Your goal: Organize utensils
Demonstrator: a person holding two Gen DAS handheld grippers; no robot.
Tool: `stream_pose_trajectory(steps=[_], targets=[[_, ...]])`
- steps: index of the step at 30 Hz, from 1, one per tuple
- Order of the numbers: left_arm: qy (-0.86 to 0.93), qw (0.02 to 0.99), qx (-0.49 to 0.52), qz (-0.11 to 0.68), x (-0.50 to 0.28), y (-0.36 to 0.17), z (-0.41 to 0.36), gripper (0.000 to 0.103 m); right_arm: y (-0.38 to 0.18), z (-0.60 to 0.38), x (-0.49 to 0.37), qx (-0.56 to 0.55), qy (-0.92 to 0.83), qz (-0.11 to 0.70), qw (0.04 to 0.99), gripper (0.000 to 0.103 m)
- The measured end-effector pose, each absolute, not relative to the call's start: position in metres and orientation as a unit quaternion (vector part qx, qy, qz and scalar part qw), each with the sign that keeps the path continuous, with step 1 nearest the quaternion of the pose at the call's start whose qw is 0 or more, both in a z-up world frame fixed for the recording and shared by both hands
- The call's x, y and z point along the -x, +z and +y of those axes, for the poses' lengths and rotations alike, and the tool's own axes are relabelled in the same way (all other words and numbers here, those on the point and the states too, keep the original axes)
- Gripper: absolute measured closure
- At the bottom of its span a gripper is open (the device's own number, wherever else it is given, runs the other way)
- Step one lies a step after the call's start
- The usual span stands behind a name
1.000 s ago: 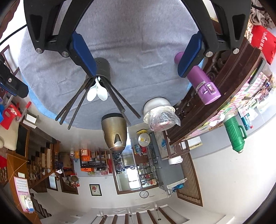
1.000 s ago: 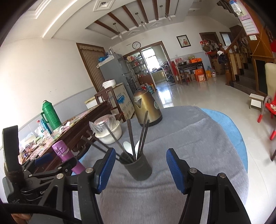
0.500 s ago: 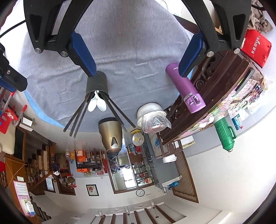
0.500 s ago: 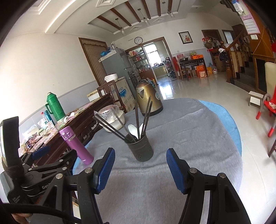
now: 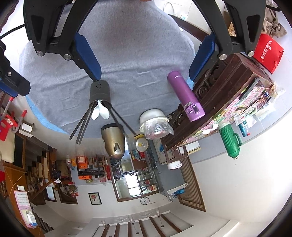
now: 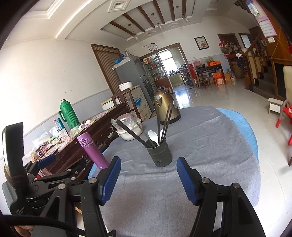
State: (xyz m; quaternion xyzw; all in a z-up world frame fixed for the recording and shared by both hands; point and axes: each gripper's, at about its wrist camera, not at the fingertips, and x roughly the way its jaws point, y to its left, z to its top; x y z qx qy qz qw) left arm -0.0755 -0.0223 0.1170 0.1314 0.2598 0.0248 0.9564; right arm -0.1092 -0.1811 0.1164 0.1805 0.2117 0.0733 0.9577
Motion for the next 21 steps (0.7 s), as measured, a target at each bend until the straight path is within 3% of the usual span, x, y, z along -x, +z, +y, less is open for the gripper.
stream_pose_trajectory(steps=[21], targets=[[0.036, 0.954, -0.125, 0.271, 0.082, 0.11, -0.014, 0.006, 0.114, -0.165, 0.119, -0.169, 0.077, 0.192, 0.964, 0.036]])
